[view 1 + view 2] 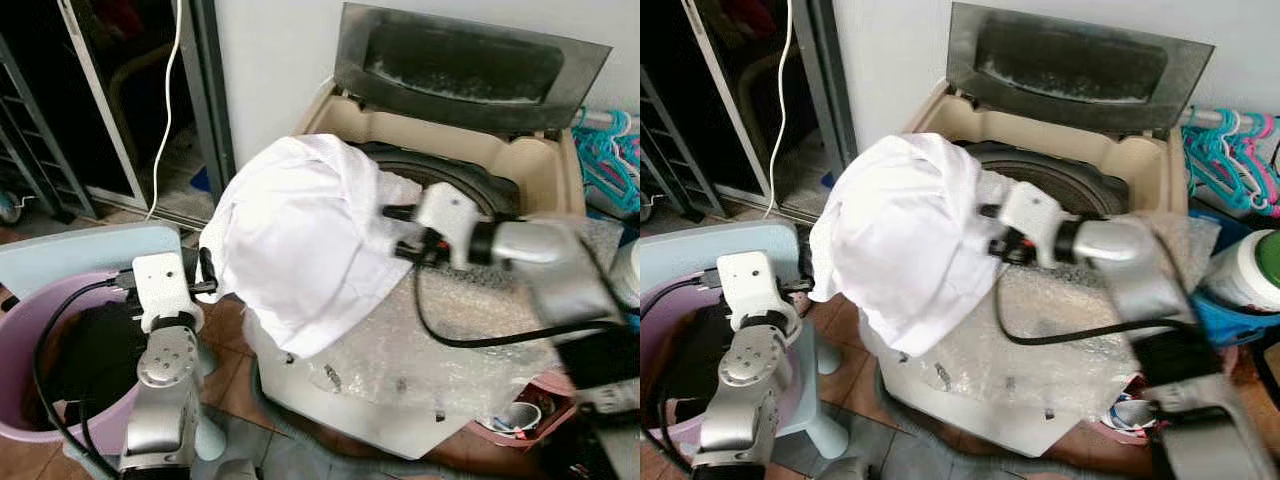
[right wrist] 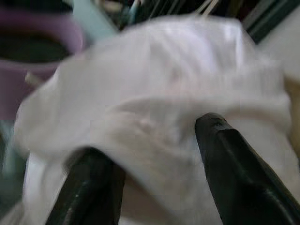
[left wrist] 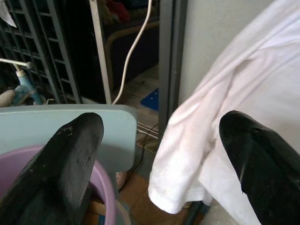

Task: Clothes washing

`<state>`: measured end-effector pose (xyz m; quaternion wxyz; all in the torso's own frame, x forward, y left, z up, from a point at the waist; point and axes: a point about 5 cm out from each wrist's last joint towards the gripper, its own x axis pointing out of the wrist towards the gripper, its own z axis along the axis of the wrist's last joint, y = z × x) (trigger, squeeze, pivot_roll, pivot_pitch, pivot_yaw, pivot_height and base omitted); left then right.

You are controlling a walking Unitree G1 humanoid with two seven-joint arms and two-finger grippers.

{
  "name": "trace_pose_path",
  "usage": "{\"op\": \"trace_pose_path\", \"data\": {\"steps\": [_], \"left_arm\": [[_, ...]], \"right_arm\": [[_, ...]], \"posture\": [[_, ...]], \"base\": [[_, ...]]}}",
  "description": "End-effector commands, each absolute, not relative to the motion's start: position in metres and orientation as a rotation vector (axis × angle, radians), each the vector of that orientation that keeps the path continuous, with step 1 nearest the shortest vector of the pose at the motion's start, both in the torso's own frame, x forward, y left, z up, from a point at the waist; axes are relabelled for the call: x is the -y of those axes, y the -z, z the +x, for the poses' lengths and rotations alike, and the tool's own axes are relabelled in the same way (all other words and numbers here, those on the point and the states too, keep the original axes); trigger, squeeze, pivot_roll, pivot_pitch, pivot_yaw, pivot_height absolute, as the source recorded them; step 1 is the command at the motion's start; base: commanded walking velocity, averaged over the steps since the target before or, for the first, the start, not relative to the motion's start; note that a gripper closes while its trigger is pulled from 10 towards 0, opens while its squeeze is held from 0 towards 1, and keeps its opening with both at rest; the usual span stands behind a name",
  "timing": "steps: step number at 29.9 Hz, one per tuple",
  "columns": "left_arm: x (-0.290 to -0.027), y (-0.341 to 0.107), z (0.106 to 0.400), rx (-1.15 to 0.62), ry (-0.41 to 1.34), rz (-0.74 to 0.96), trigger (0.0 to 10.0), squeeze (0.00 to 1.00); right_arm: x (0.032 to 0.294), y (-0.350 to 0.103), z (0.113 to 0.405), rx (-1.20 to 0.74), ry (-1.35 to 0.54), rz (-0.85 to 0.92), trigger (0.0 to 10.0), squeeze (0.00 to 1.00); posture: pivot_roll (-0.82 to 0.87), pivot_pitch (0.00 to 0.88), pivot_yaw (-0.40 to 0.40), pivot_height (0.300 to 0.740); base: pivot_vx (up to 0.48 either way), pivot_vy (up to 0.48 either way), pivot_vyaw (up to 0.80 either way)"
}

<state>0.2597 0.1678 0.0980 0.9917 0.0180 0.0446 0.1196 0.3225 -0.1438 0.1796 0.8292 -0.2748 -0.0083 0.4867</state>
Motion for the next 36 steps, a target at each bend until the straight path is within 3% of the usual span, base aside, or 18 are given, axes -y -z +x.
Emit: {"op": "trace_pose_path", "data": {"steps": [1, 5, 10, 12, 13, 15, 16, 17, 18, 19, 21, 36], "left_arm": [[-0.168, -0.099, 0.262, -0.09, -0.242, 0.044, 10.0, 0.0], [-0.168, -0.099, 0.262, -0.091, -0.241, 0.045, 10.0, 0.0], [-0.169, -0.1, 0.261, -0.092, -0.248, 0.047, 10.0, 0.0], [-0.168, -0.099, 0.26, -0.094, -0.251, 0.045, 10.0, 0.0], [-0.168, -0.099, 0.26, -0.095, -0.251, 0.045, 10.0, 0.0], [-0.168, -0.099, 0.259, -0.095, -0.252, 0.044, 10.0, 0.0], [-0.168, -0.099, 0.259, -0.095, -0.252, 0.044, 10.0, 0.0], [-0.168, -0.099, 0.259, -0.096, -0.254, 0.043, 10.0, 0.0], [-0.168, -0.099, 0.259, -0.097, -0.255, 0.043, 10.0, 0.0], [-0.168, -0.098, 0.259, -0.099, -0.256, 0.043, 10.0, 0.0], [-0.168, -0.098, 0.258, -0.1, -0.256, 0.043, 10.0, 0.0], [-0.167, -0.097, 0.258, -0.106, -0.252, 0.045, 10.0, 0.0]], "right_arm": [[0.139, -0.186, 0.324, 0.057, -1.026, -0.623, 10.0, 1.0], [0.097, -0.172, 0.321, 0.134, -1.023, -0.558, 10.0, 1.0], [0.08, -0.153, 0.327, 0.077, -0.953, -0.634, 10.0, 0.94], [0.082, -0.142, 0.335, -0.012, -0.876, -0.659, 10.0, 0.71], [0.082, -0.14, 0.336, -0.03, -0.863, -0.668, 10.0, 0.71], [0.085, -0.134, 0.339, -0.069, -0.828, -0.683, 9.8, 0.51], [0.085, -0.134, 0.339, -0.069, -0.828, -0.683, 9.8, 0.51], [0.092, -0.13, 0.344, -0.107, -0.778, -0.675, 0.0, 0.34], [0.095, -0.129, 0.345, -0.122, -0.758, -0.667, 0.0, 0.34], [0.1, -0.128, 0.349, -0.135, -0.722, -0.668, 0.0, 0.06], [0.106, -0.128, 0.352, -0.146, -0.679, -0.673, 0.0, 0.02], [0.128, -0.122, 0.362, -0.236, -0.502, -0.451, 0.0, 0.0]], "posture": [[0.0, 0.0, -0.026, 0.74], [0.01, 0.0, -0.028, 0.74], [0.02, 0.0, -0.037, 0.74], [0.02, 0.0, -0.041, 0.74], [0.02, 0.0, -0.041, 0.74], [0.02, 0.0, -0.043, 0.74], [0.02, 0.0, -0.043, 0.74], [0.02, 0.0, -0.044, 0.74], [0.02, 0.0, -0.044, 0.74], [0.02, 0.0, -0.044, 0.74], [0.02, 0.0, -0.043, 0.74], [0.02, 0.0, -0.04, 0.74]], "base": [[0.0, 0.0, 0.0], [0.0, 0.0, 0.0], [0.0, 0.0, 0.0], [0.0, 0.0, 0.0], [0.0, 0.0, 0.0], [0.0, 0.0, 0.0], [0.0, 0.0, 0.0], [0.0, 0.0, 0.0], [0.0, 0.0, 0.0], [0.0, 0.0, 0.0], [0.0, 0.0, 0.0], [0.0, 0.0, 0.0]]}}
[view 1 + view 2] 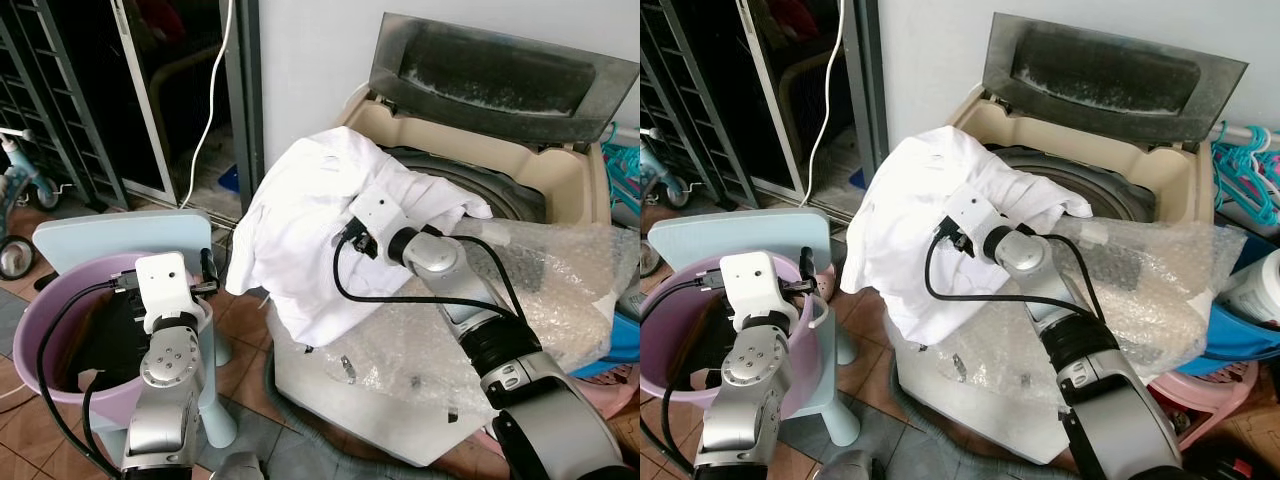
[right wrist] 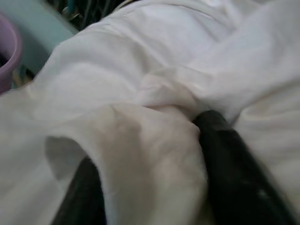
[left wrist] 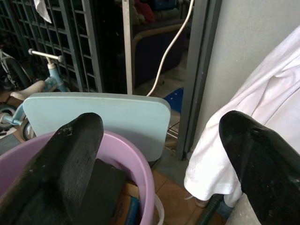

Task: Clothes washing

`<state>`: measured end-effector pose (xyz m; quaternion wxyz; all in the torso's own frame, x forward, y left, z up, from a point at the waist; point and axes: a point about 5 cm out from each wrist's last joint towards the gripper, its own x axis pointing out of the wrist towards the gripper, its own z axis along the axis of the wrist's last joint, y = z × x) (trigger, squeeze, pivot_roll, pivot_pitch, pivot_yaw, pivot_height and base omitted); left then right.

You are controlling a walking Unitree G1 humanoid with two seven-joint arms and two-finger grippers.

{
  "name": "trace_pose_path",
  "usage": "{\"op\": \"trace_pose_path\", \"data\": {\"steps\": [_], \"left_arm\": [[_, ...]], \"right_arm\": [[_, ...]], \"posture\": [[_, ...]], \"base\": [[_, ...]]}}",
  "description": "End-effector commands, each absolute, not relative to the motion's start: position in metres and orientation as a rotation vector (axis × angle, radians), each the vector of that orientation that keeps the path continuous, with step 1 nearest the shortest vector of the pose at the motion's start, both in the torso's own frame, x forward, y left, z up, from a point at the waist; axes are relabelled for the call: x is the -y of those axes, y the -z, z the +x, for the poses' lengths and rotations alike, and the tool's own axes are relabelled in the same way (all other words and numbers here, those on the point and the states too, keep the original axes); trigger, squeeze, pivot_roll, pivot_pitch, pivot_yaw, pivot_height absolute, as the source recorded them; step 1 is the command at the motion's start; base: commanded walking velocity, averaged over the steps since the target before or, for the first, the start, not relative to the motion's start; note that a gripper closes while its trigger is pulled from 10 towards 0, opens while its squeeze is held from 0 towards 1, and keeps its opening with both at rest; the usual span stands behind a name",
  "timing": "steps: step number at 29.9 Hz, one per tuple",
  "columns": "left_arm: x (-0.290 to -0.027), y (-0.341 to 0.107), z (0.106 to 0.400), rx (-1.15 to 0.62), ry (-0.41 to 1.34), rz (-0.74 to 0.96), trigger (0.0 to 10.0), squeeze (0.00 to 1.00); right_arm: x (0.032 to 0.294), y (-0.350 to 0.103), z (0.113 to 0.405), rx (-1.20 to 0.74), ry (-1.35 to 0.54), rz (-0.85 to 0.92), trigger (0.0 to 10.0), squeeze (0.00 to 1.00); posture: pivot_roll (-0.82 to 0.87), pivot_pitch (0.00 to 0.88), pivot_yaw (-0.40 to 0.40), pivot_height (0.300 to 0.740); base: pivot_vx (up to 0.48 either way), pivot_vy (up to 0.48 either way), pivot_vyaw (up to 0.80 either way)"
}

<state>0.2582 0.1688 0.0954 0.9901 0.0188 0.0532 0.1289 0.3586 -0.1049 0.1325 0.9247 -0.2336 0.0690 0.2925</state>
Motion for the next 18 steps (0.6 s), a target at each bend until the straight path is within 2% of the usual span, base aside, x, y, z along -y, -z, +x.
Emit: {"op": "trace_pose_path", "data": {"steps": [1, 6, 18], "left_arm": [[-0.168, -0.097, 0.258, -0.107, -0.252, 0.045, 10.0, 0.0], [-0.168, -0.097, 0.258, -0.107, -0.254, 0.047, 10.0, 0.0], [-0.168, -0.098, 0.258, -0.108, -0.263, 0.046, 10.0, 0.0]], "right_arm": [[0.13, -0.124, 0.364, -0.242, -0.473, -0.416, 0.0, 0.0], [0.139, -0.128, 0.372, -0.26, -0.38, -0.307, 0.0, 0.0], [0.165, -0.147, 0.391, -0.251, -0.19, -0.208, 0.0, 0.0]], "posture": [[0.02, 0.0, -0.04, 0.74], [0.02, 0.0, -0.042, 0.74], [0.03, 0.0, -0.051, 0.74]], "base": [[0.0, 0.0, 0.0], [0.0, 0.0, 0.0], [0.0, 0.0, 0.0]]}}
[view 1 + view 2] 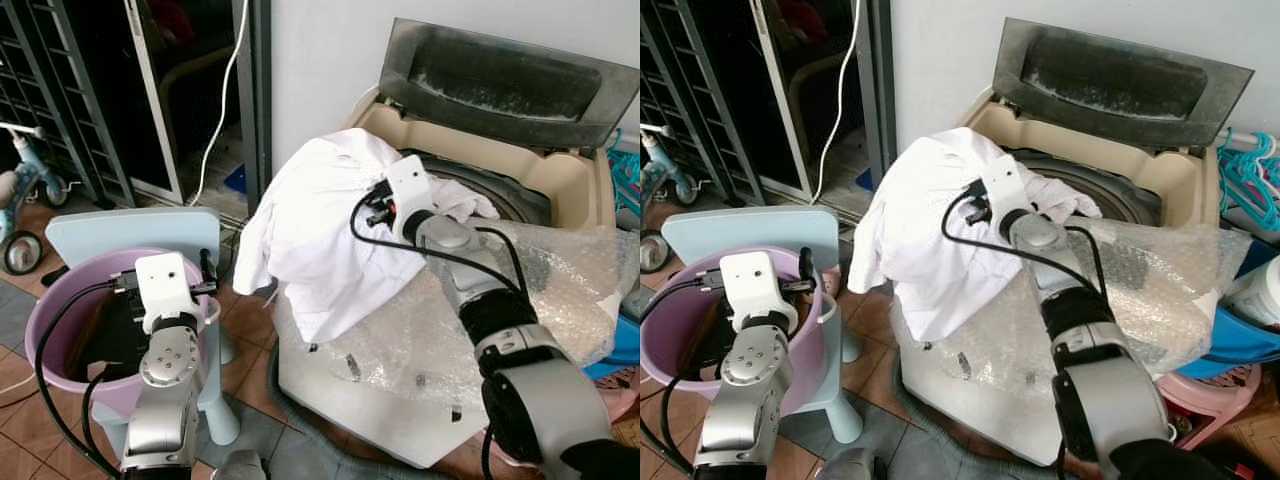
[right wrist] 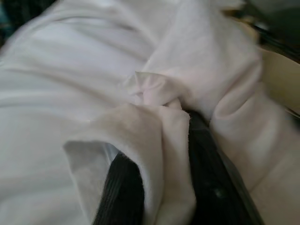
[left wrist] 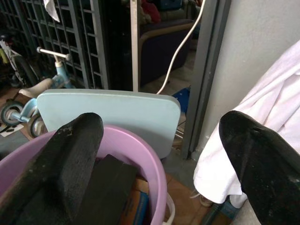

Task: Clothes washing

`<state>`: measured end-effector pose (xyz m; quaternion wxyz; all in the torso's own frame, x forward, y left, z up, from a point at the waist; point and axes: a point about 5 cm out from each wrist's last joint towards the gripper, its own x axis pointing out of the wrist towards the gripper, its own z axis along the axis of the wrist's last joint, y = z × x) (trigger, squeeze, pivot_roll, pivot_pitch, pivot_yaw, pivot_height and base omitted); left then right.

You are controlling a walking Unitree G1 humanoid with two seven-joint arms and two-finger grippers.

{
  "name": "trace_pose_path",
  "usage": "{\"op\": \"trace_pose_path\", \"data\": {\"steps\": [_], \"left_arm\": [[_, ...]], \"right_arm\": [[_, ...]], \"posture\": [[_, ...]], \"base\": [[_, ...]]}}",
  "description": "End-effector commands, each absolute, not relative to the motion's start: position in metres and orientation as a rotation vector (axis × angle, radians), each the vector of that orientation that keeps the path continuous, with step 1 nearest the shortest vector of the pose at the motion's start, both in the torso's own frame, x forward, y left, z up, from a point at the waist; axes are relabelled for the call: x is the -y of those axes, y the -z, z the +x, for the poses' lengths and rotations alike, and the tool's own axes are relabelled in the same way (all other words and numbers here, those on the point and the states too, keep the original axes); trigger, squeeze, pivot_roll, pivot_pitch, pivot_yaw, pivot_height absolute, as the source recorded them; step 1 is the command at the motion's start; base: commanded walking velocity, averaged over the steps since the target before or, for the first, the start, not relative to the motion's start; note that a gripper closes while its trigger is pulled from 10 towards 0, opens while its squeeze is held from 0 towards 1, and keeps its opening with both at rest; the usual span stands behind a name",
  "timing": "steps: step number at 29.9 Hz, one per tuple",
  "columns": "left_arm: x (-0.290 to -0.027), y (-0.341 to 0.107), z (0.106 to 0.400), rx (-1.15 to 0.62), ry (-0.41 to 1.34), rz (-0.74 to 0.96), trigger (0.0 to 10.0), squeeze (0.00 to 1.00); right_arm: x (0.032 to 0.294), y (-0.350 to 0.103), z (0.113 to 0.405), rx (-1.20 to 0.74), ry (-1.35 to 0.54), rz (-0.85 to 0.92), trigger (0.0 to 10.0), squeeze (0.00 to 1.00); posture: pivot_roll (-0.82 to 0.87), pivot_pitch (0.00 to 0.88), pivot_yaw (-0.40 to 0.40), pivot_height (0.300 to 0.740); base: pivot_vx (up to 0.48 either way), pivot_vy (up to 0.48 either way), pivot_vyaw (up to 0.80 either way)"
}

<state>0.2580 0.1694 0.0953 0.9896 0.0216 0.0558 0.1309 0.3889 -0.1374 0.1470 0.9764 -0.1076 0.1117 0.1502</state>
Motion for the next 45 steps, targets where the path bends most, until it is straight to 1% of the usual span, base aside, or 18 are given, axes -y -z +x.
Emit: {"op": "trace_pose_path", "data": {"steps": [1, 6, 11, 12, 16, 19, 20, 21, 22, 27, 29, 30, 31, 32, 37, 43, 44, 45], "left_arm": [[-0.168, -0.098, 0.258, -0.108, -0.263, 0.046, 10.0, 0.0], [-0.168, -0.098, 0.258, -0.107, -0.267, 0.046, 10.0, 0.0], [-0.17, -0.098, 0.256, -0.108, -0.273, 0.049, 10.0, 0.0], [-0.17, -0.098, 0.256, -0.109, -0.275, 0.049, 10.0, 0.0], [-0.171, -0.097, 0.255, -0.114, -0.278, 0.051, 10.0, 0.0], [-0.17, -0.096, 0.254, -0.119, -0.273, 0.052, 10.0, 0.0], [-0.17, -0.095, 0.254, -0.12, -0.27, 0.052, 10.0, 0.0], [-0.169, -0.095, 0.255, -0.123, -0.264, 0.052, 10.0, 0.0], [-0.168, -0.095, 0.255, -0.124, -0.262, 0.052, 10.0, 0.0], [-0.169, -0.095, 0.257, -0.126, -0.254, 0.055, 10.0, 0.0], [-0.169, -0.095, 0.258, -0.128, -0.251, 0.057, 10.0, 0.0], [-0.168, -0.095, 0.258, -0.129, -0.249, 0.058, 10.0, 0.0], [-0.168, -0.095, 0.259, -0.129, -0.248, 0.058, 10.0, 0.0], [-0.167, -0.095, 0.259, -0.13, -0.245, 0.058, 10.0, 0.0], [-0.168, -0.095, 0.26, -0.129, -0.245, 0.058, 10.0, 0.0], [-0.168, -0.094, 0.261, -0.132, -0.246, 0.059, 10.0, 0.0], [-0.168, -0.094, 0.261, -0.133, -0.245, 0.06, 10.0, 0.0], [-0.168, -0.094, 0.262, -0.135, -0.242, 0.061, 10.0, 0.0]], "right_arm": [[0.166, -0.149, 0.392, -0.248, -0.182, -0.203, 0.0, 0.0], [0.195, -0.178, 0.403, -0.171, 0.022, -0.116, 0.0, 0.0], [0.248, -0.219, 0.404, -0.042, 0.31, -0.096, 0.0, 0.0], [0.267, -0.233, 0.4, 0.021, 0.399, -0.152, 0.0, 0.0], [0.291, -0.24, 0.391, 0.048, 0.444, -0.276, 0.0, 0.0], [0.286, -0.222, 0.391, -0.038, 0.324, -0.406, 0.0, 0.0], [0.279, -0.209, 0.391, -0.099, 0.229, -0.479, 2.2, 0.0], [0.268, -0.186, 0.388, -0.198, 0.059, -0.558, 5.2, 0.0], [0.265, -0.177, 0.386, -0.229, -0.006, -0.587, 10.0, 0.0], [0.254, -0.153, 0.372, -0.269, -0.277, -0.735, 10.0, 0.0], [0.248, -0.152, 0.366, -0.266, -0.423, -0.766, 10.0, 0.25], [0.244, -0.152, 0.363, -0.26, -0.502, -0.783, 10.0, 0.28], [0.24, -0.154, 0.359, -0.24, -0.572, -0.812, 10.0, 0.76], [0.233, -0.165, 0.357, -0.158, -0.649, -0.838, 10.0, 1.0], [0.23, -0.196, 0.365, 0.009, -0.589, -0.886, 10.0, 1.0], [0.232, -0.217, 0.367, 0.098, -0.547, -1.068, 10.0, 1.0], [0.235, -0.223, 0.368, 0.102, -0.517, -1.114, 10.0, 1.0], [0.25, -0.242, 0.377, 0.105, -0.334, -1.154, 10.0, 1.0]], "posture": [[0.03, 0.0, -0.051, 0.74], [0.04, 0.0, -0.055, 0.74], [0.04, 0.0, -0.058, 0.74], [0.04, 0.0, -0.058, 0.74], [0.04, 0.0, -0.055, 0.74], [0.03, 0.0, -0.049, 0.74], [0.02, 0.0, -0.045, 0.74], [0.02, 0.0, -0.045, 0.74], [0.02, 0.0, -0.041, 0.74], [0.01, 0.0, -0.033, 0.74], [0.01, 0.0, -0.032, 0.74], [0.01, 0.0, -0.031, 0.74], [0.01, 0.0, -0.032, 0.74], [0.01, 0.0, -0.033, 0.74], [0.01, 0.0, -0.035, 0.74], [0.01, 0.0, -0.032, 0.74], [0.01, 0.0, -0.032, 0.74], [0.0, 0.0, -0.033, 0.74]], "base": [[0.0, 0.0, 0.0], [0.0, 0.0, 0.0], [0.0, 0.0, 0.0], [0.0, 0.0, 0.0], [0.0, 0.0, 0.0], [0.0, 0.0, 0.0], [0.0, 0.0, 0.0], [0.0, 0.0, 0.0], [0.0, 0.0, 0.0], [0.0, 0.0, 0.0], [0.0, 0.0, 0.0], [0.0, 0.0, 0.0], [0.0, 0.0, 0.0], [0.0, 0.0, 0.0], [0.0, 0.0, 0.0], [0.0, 0.0, 0.0], [0.0, 0.0, 0.0], [0.0, 0.0, 0.0]]}}
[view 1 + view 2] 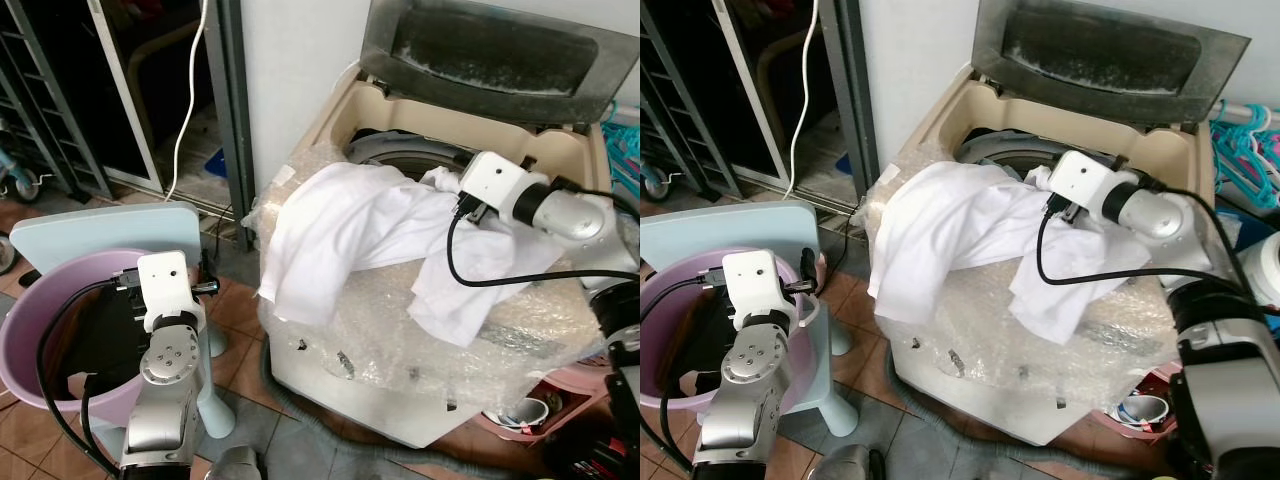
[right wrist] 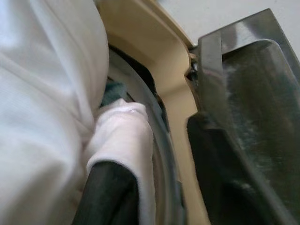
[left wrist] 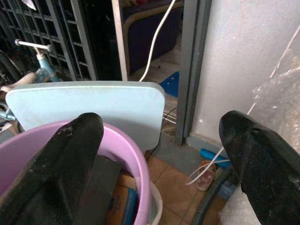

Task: Clothes washing

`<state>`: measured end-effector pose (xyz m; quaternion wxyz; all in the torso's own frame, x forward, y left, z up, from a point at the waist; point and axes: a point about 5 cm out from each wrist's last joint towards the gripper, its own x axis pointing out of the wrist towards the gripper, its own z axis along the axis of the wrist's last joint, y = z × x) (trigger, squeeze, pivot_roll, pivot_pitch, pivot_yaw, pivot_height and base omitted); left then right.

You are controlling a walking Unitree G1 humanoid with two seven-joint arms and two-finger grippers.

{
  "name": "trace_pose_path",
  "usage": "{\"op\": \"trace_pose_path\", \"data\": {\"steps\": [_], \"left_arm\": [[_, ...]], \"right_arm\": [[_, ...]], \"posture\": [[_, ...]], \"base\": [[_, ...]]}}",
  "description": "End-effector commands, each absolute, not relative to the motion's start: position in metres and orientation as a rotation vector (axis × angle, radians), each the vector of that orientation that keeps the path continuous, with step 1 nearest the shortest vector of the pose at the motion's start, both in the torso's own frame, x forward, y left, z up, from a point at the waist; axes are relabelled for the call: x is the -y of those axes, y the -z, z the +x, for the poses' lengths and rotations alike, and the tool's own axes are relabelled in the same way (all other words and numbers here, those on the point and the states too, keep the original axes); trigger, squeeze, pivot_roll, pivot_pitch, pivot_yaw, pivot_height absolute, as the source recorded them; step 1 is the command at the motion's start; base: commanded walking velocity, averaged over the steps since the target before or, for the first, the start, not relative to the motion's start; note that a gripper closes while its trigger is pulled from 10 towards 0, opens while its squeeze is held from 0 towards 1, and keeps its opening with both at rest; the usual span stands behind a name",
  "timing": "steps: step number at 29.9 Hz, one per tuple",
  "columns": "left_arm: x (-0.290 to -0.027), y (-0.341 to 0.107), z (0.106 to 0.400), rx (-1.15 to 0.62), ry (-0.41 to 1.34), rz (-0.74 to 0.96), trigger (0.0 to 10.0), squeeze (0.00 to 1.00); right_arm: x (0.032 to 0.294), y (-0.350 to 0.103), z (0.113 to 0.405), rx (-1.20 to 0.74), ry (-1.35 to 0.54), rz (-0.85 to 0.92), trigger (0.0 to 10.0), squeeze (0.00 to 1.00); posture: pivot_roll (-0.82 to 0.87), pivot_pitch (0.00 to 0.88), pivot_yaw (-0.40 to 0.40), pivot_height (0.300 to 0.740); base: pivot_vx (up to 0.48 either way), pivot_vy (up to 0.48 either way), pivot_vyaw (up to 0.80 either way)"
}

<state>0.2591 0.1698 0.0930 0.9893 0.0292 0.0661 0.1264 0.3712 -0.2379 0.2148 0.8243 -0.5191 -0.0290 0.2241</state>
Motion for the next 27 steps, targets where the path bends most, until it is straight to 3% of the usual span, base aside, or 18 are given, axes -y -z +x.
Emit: {"op": "trace_pose_path", "data": {"steps": [1, 3, 7, 9, 10, 12, 22, 23, 25, 26, 27], "left_arm": [[-0.168, -0.094, 0.262, -0.135, -0.242, 0.061, 10.0, 0.0], [-0.167, -0.094, 0.262, -0.135, -0.241, 0.06, 10.0, 0.0], [-0.166, -0.093, 0.263, -0.136, -0.241, 0.058, 10.0, 0.0], [-0.166, -0.092, 0.262, -0.143, -0.245, 0.057, 10.0, 0.0], [-0.166, -0.092, 0.262, -0.143, -0.245, 0.057, 10.0, 0.0], [-0.166, -0.091, 0.261, -0.146, -0.245, 0.059, 10.0, 0.0], [-0.167, -0.091, 0.26, -0.149, -0.244, 0.06, 10.0, 0.0], [-0.167, -0.091, 0.26, -0.15, -0.242, 0.06, 10.0, 0.0], [-0.167, -0.091, 0.26, -0.15, -0.242, 0.061, 10.0, 0.0], [-0.167, -0.091, 0.26, -0.151, -0.239, 0.061, 10.0, 0.0], [-0.167, -0.091, 0.26, -0.151, -0.239, 0.061, 10.0, 0.0]], "right_arm": [[0.25, -0.242, 0.377, 0.105, -0.334, -1.154, 10.0, 1.0], [0.268, -0.263, 0.383, 0.119, -0.159, -1.069, 10.0, 1.0], [0.278, -0.268, 0.382, 0.085, -0.108, -1.102, 10.0, 1.0], [0.286, -0.245, 0.377, -0.127, -0.269, -1.161, 10.0, 1.0], [0.286, -0.245, 0.377, -0.127, -0.269, -1.161, 10.0, 1.0], [0.293, -0.222, 0.363, -0.269, -0.477, -1.262, 10.0, 1.0], [0.321, -0.245, 0.341, -0.383, -0.59, -1.215, 10.0, 1.0], [0.318, -0.257, 0.34, -0.307, -0.633, -1.058, 10.0, 1.0], [0.315, -0.262, 0.34, -0.269, -0.65, -1.0, 10.0, 1.0], [0.299, -0.274, 0.343, -0.135, -0.71, -0.827, 10.0, 1.0], [0.299, -0.274, 0.343, -0.135, -0.71, -0.827, 10.0, 1.0]], "posture": [[0.0, 0.0, -0.033, 0.74], [0.0, 0.0, -0.037, 0.74], [0.0, 0.0, -0.039, 0.74], [0.0, 0.0, -0.037, 0.74], [0.0, 0.0, -0.037, 0.74], [0.01, 0.0, -0.037, 0.74], [0.0, 0.0, -0.033, 0.74], [0.0, 0.0, -0.031, 0.74], [0.0, 0.0, -0.03, 0.74], [-0.01, 0.0, -0.027, 0.74], [-0.01, 0.0, -0.027, 0.74]], "base": [[0.0, 0.0, 0.0], [0.0, 0.0, 0.0], [0.0, 0.0, 0.0], [0.0, 0.0, 0.0], [0.0, 0.0, 0.0], [0.0, 0.0, 0.0], [0.0, 0.0, 0.0], [0.0, 0.0, 0.0], [0.0, 0.0, 0.0], [0.0, 0.0, 0.0], [0.0, 0.0, 0.0]]}}
